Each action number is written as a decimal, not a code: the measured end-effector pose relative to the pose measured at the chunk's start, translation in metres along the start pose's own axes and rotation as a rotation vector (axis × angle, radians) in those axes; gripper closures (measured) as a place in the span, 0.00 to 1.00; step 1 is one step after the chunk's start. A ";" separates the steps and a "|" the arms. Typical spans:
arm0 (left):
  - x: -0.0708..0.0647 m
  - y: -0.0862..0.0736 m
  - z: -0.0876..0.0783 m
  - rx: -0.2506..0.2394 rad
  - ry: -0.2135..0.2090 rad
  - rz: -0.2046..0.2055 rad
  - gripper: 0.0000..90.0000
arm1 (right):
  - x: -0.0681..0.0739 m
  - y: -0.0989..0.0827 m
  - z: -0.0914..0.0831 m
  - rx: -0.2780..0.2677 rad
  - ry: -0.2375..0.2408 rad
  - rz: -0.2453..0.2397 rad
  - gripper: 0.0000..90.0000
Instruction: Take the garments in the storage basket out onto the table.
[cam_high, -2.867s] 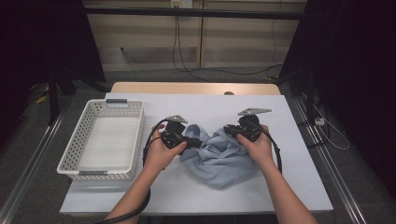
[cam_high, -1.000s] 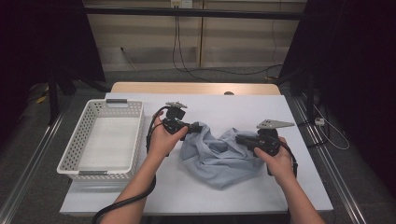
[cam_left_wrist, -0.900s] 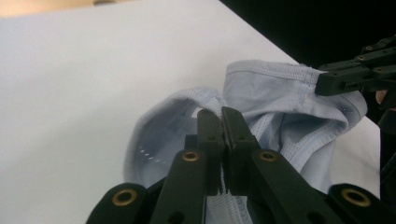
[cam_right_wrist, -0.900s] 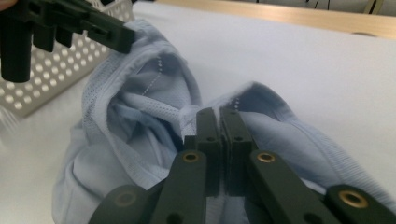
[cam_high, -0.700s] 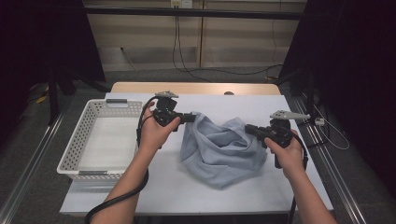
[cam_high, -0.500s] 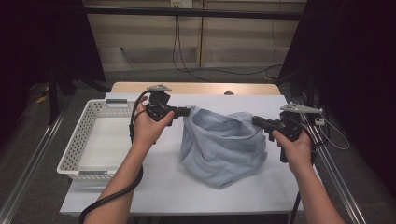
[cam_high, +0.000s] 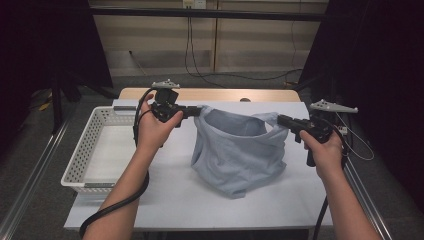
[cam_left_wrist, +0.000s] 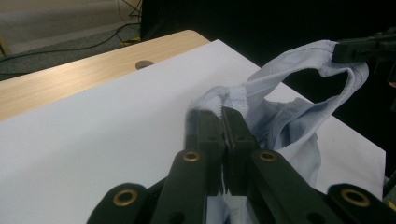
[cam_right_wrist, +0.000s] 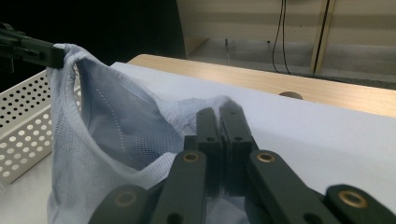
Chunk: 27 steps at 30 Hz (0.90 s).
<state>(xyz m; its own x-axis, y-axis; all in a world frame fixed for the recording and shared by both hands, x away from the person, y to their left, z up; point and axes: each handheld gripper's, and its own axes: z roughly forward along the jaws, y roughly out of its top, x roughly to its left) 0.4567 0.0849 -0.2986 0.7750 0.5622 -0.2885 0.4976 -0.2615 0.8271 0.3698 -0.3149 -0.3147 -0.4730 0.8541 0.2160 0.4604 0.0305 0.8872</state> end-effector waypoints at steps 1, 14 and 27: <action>0.001 0.001 0.000 -0.003 0.001 -0.005 0.98 | 0.001 0.001 0.001 0.002 0.000 -0.001 0.98; 0.007 0.001 -0.001 0.008 -0.004 -0.039 0.97 | 0.002 0.002 0.004 0.006 -0.007 -0.010 0.98; 0.010 0.007 0.002 0.019 -0.008 -0.051 0.98 | -0.005 0.007 0.010 0.011 -0.013 -0.011 0.98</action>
<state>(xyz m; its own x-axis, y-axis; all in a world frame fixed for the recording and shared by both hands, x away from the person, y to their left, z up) 0.4691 0.0874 -0.2968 0.7516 0.5689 -0.3339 0.5436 -0.2475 0.8020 0.3832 -0.3137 -0.3133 -0.4682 0.8605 0.2006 0.4636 0.0459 0.8849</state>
